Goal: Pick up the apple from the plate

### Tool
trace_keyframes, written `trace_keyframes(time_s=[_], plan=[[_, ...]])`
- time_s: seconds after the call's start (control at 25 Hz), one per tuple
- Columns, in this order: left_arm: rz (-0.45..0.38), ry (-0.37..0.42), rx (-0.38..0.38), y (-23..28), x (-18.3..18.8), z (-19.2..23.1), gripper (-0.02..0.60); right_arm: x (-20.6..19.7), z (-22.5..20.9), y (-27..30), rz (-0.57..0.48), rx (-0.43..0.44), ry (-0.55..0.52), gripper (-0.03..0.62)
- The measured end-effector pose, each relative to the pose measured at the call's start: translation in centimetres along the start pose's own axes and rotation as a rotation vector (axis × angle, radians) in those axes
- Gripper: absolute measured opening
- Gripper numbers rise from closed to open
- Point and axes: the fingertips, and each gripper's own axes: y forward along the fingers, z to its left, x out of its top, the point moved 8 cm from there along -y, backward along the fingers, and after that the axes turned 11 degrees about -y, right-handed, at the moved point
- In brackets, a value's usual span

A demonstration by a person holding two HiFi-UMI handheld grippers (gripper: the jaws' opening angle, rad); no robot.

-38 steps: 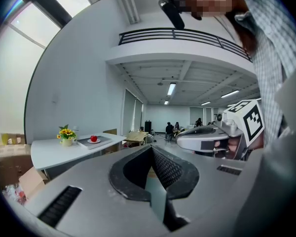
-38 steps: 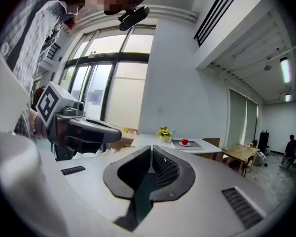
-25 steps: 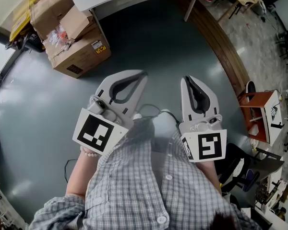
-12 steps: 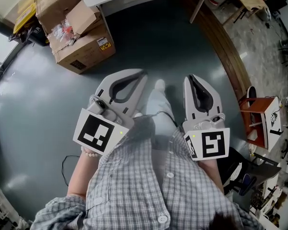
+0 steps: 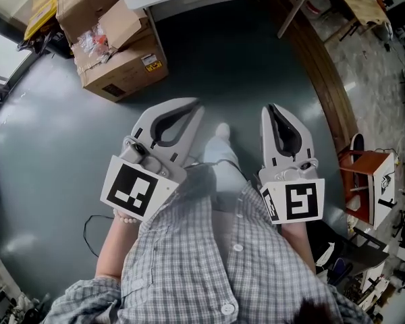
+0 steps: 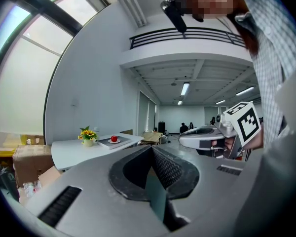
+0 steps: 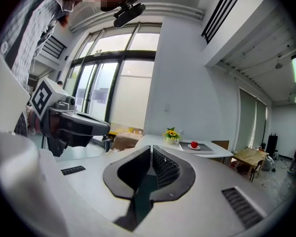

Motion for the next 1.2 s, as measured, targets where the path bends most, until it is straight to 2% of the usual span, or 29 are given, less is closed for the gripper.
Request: trace_keyframes(time_s=[0.28,0.56,0.88,1.2], plan=[[0.004,0.004,0.052,3.9,1.3,1.8,0.010,-0.9,-3.7,4.3,-0.002,0.046,0.003,0.029],[-0.011,-0.018,0.118,8.7,2.6,4.2,0.011,-2.4,-7.7,8.8,0.009,0.127,-0.029,0.029],[-0.006,-0.027,0.184,14.1,3.8,5.8,0.011,-4.0,-12.6,13.7,-0.009,0.186,-0.007,0.029],[-0.001,-0.019,0.224,19.0,5.0,6.6,0.011,-5.5,-17.0,16.8,-0.019,0.211,0.008,0.029]])
